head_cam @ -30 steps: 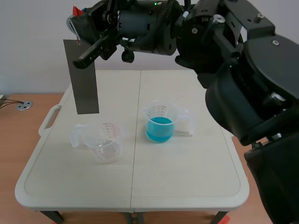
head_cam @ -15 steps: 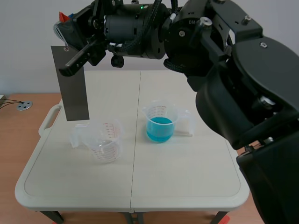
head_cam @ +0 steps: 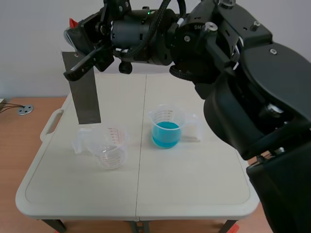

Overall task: Hold the metal plate by the orange handle, dip it into the blue solution, take it out and point at it, then put the plate back in the beaker on the left.
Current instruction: 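Put the plate into the left beaker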

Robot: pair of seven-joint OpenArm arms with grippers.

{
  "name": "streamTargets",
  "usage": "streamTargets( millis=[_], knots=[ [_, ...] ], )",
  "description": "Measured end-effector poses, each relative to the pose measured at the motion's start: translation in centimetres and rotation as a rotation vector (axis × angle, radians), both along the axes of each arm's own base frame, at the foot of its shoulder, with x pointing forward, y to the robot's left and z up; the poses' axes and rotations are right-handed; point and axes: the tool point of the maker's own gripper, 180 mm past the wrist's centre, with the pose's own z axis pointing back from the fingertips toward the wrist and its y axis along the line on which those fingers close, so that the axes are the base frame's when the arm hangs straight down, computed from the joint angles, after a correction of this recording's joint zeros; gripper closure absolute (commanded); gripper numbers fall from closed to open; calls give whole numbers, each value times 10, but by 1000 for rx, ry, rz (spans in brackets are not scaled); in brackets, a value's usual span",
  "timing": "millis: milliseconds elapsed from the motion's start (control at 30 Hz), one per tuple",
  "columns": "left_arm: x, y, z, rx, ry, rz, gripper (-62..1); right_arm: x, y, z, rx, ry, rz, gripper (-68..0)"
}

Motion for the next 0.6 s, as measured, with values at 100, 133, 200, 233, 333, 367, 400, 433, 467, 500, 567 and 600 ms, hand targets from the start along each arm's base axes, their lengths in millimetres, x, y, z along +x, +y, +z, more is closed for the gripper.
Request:
streamTargets(
  millis=[100, 133, 200, 233, 333, 367, 400, 433, 467, 500, 567, 600],
  knots=[
    [0, 0, 0, 1, 2, 0, -15, -1, 0, -3, 0, 10, 0, -15],
    [0, 0, 0, 1, 2, 1, -15, -2, 0, -4, 0, 12, -1, -15],
    [0, 0, 0, 1, 2, 0, -15, -1, -1, -6, 3, 22, -14, -15],
    [0, 0, 0, 1, 2, 0, -15, 0, -1, -7, 3, 25, -18, -15],
    [-1, 1, -1, 2, 5, 1, -15, 0, -1, -7, 3, 25, -18, -15],
    [-1, 1, 0, 2, 5, 1, -15, 0, -1, -7, 3, 25, -18, -15],
    [-1, 1, 0, 2, 5, 1, -15, 0, -1, -7, 3, 25, -18, -15],
    [-1, 1, 0, 2, 5, 1, -15, 0, -1, -7, 3, 26, -18, -15],
    [-1, 1, 0, 2, 5, 1, -15, 0, -1, -7, 3, 26, -18, -15],
    [-1, 1, 0, 2, 5, 1, -15, 0, -1, -7, 3, 25, -18, -15],
    [-1, 1, 0, 2, 5, 1, -15, 0, -1, -7, 3, 25, -18, -15],
    [-1, 1, 0, 2, 5, 1, -15, 0, -1, -7, 3, 25, -18, -15]
  ],
)
